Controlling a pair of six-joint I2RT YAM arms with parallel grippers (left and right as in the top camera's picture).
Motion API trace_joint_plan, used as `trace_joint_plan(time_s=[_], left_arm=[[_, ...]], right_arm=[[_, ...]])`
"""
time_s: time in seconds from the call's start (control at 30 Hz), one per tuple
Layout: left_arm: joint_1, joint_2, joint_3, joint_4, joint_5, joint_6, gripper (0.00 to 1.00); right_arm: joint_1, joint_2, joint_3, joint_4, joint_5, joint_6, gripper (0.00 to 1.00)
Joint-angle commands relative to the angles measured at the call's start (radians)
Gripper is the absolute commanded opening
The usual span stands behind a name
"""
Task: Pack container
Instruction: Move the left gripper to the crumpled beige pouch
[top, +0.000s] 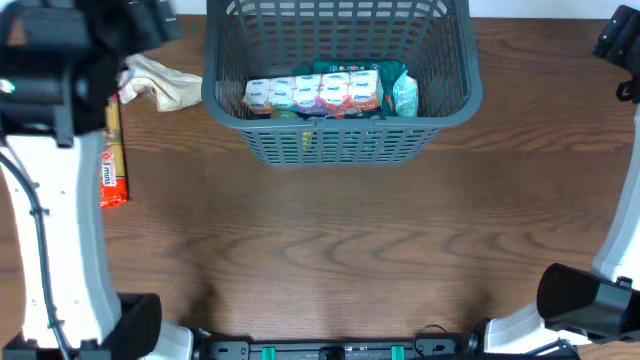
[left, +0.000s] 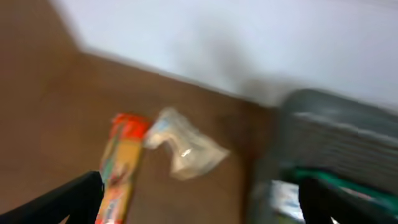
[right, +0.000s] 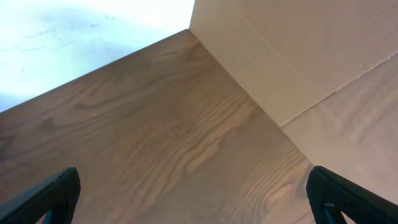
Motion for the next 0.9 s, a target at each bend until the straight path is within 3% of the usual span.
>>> trace_joint_plan(time_s=[0.0,0.3,0.63,0.87], left_arm=[[0.093,0.062,-0.006,-0.043,0.020,-0.117,0.99],[0.253,0.289,-0.006,-0.079,0.228,-0.297,0.99],[0.227,0.529,-0.006,0.013,0.333,-0.327,0.99],[0.207,0.643,-0.006,0.056,0.334,-0.422,0.99]], right_arm=[[-0.007,-0.009,0.011,0.000,0.010,0.014,0.99],[-0.007,-0.009,0.011,0.000,0.010,0.014,0.99],[-0.007,-0.009,0.011,0.000,0.010,0.014,0.99],[-0.007,-0.009,0.011,0.000,0.010,0.014,0.99]])
